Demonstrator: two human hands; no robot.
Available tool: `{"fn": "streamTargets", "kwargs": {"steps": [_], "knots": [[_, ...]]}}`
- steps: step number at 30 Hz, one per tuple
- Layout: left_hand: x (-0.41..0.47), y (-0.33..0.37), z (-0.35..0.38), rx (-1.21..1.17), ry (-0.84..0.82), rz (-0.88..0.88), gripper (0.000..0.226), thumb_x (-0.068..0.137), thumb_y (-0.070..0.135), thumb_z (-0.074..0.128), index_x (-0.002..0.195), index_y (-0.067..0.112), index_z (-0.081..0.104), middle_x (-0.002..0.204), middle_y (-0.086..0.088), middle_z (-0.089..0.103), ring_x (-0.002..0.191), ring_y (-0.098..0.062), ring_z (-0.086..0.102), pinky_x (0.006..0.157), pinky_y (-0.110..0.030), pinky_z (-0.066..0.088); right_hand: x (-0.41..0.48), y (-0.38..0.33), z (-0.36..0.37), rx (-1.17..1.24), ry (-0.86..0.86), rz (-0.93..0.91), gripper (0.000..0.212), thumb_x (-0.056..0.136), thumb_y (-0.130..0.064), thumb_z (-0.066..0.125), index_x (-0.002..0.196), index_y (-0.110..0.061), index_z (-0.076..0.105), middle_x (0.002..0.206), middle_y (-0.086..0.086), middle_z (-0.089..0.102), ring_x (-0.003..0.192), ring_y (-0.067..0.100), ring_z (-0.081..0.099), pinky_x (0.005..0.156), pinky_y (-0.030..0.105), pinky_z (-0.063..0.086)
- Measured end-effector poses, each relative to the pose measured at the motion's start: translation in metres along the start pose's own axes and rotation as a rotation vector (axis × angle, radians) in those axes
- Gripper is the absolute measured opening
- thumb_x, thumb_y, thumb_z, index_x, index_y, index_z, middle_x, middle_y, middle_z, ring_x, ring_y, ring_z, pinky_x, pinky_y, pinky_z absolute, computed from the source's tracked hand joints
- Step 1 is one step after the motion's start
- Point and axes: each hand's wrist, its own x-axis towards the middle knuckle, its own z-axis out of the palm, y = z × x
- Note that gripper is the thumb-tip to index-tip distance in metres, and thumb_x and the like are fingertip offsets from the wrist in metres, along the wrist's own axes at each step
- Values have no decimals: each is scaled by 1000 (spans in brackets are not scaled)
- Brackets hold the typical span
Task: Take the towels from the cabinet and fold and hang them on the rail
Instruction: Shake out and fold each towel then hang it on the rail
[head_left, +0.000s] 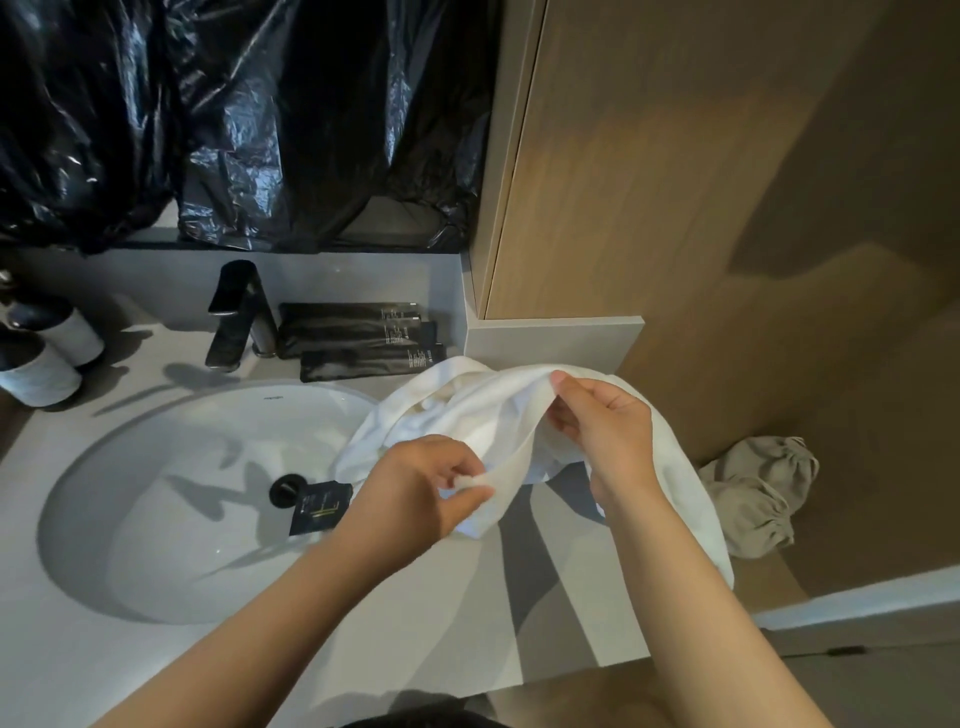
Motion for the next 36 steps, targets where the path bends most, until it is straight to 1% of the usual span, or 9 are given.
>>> {"fn": "streamTargets", "kwargs": {"steps": [2, 4, 6, 10, 13, 16, 22, 28, 36], "knots": [[8, 0, -7, -65, 60, -64, 11, 82, 17, 77, 80, 15, 66, 71, 4, 61, 69, -15, 59, 72, -39, 53, 0, -2, -5, -46, -10, -46, 15, 86, -22, 73, 78, -9, 76, 80, 7, 75, 79, 18, 69, 82, 32, 57], [21, 3, -20, -198, 106, -177, 13, 83, 26, 72, 80, 20, 61, 76, -6, 65, 75, -28, 62, 73, -48, 53, 0, -7, -12, -202, -36, -142, 15, 90, -19, 69, 79, -12, 76, 78, 1, 75, 79, 14, 68, 86, 32, 55], [37, 9, -32, -188, 170, -183, 14, 85, 33, 68, 80, 23, 60, 78, -3, 66, 78, -26, 62, 71, -44, 52, -4, -12, -16, -199, -115, -223, 9, 89, -11, 67, 91, -18, 74, 88, -6, 74, 86, 6, 68, 88, 27, 56], [65, 33, -49, 33, 205, -8, 6, 95, 26, 58, 91, 22, 61, 85, 6, 65, 79, -7, 58, 68, -24, 45, -17, -13, -2, -262, -261, -393, 34, 89, -20, 68, 119, -34, 61, 119, -25, 62, 110, -8, 56, 90, 12, 50], [79, 49, -58, 105, 178, 127, 10, 98, 24, 54, 92, 19, 60, 82, 4, 64, 76, -11, 58, 69, -28, 44, -21, -10, 11, -340, -234, -447, 18, 93, -34, 62, 107, -46, 60, 106, -31, 63, 102, -6, 59, 87, 17, 50], [91, 58, -65, 210, 162, 179, 8, 99, 26, 49, 93, 24, 53, 82, 2, 62, 75, -15, 56, 62, -26, 38, -17, -10, 8, -414, -172, -479, 7, 95, -40, 58, 97, -41, 64, 91, -32, 64, 95, -9, 59, 76, 8, 47], [112, 59, -71, 239, 214, 175, 9, 100, 25, 46, 93, 25, 51, 82, 2, 59, 73, -12, 54, 59, -25, 34, -14, -3, -15, -409, -181, -520, 20, 97, -36, 55, 80, -27, 65, 77, -14, 66, 77, 6, 62, 65, 15, 49], [142, 54, -83, 187, 307, 90, 11, 101, 28, 43, 96, 27, 52, 78, 11, 55, 73, -4, 52, 58, -20, 33, -15, -1, -46, -501, -55, -593, 27, 94, -48, 54, 67, -45, 53, 69, -20, 59, 68, 1, 57, 57, 9, 39], [183, 85, -104, 70, 507, 140, 7, 100, 27, 45, 99, 29, 51, 77, 13, 52, 71, -2, 49, 56, -21, 33, 35, -153, -64, -582, 79, -988, 27, 95, -27, 59, 69, -23, 57, 59, -10, 51, 57, 8, 50, 53, 13, 33]]}}
